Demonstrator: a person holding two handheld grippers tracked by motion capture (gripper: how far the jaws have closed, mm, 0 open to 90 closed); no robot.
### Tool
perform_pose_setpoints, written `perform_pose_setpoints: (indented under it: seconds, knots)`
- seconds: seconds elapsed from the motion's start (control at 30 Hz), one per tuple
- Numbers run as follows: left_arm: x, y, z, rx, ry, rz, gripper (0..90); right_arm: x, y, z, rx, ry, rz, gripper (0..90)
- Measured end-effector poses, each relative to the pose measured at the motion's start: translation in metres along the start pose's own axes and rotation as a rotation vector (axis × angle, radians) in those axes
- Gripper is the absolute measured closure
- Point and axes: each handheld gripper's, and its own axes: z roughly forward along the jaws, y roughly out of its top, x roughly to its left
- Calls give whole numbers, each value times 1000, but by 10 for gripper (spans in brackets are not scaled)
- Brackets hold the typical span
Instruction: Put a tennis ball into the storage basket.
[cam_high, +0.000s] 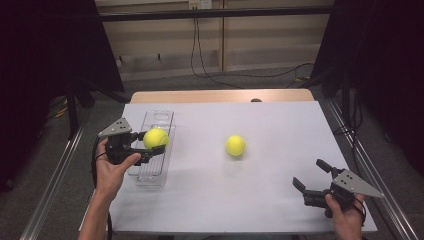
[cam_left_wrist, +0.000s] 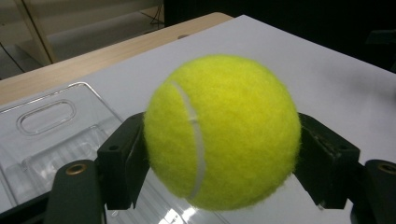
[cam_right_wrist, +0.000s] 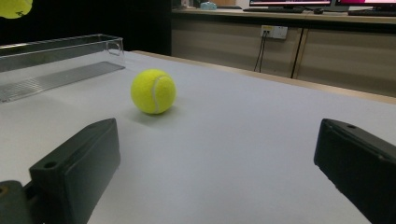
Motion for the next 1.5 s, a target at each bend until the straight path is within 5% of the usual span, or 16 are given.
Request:
perform_pose_setpoints:
  seconds: [0.6,1.5]
  knots:
    - [19,2,-6,151,83,-31,264,1,0,5,7,6,0,1]
    - [22,-6,6,390,10,1,264,1,1,5,3,4,1,1]
